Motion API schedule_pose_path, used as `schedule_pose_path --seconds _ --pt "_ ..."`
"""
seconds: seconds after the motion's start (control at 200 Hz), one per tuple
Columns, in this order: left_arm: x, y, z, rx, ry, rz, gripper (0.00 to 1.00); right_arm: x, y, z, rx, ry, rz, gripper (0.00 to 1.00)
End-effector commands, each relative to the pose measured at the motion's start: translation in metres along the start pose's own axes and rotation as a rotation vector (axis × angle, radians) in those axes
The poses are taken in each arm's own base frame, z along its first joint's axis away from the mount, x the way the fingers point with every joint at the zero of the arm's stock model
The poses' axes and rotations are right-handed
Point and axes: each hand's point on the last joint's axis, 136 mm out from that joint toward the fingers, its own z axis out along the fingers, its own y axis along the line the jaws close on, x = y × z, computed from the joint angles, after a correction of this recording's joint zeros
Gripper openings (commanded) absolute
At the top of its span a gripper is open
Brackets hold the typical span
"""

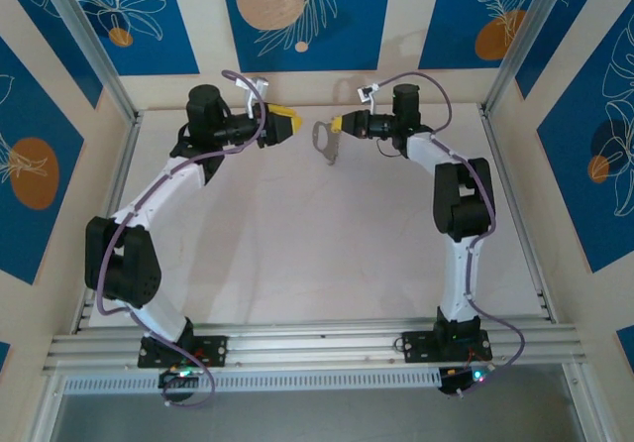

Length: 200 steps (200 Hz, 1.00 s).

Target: Put the keys on the keyring

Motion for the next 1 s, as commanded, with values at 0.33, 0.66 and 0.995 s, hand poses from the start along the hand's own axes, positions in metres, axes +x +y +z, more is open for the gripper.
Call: schedule_pose_path --seconds 0.33,0.66,0.995 --pt "-0.003 0.006 0.000 0.013 -0.032 -0.017 0.54 0.042 -0.005 0.022 -0.009 0.021 0.068 0.00" --pt "-0.003 0.004 0.000 0.021 -0.045 -0.030 0.54 0.065 0.007 0.032 -0.018 0.051 0.080 0.00" --pt "-0.004 -0.002 -0.005 0.020 -0.055 -0.020 0.54 0.078 0.009 0.061 -0.034 0.103 0.095 0.00"
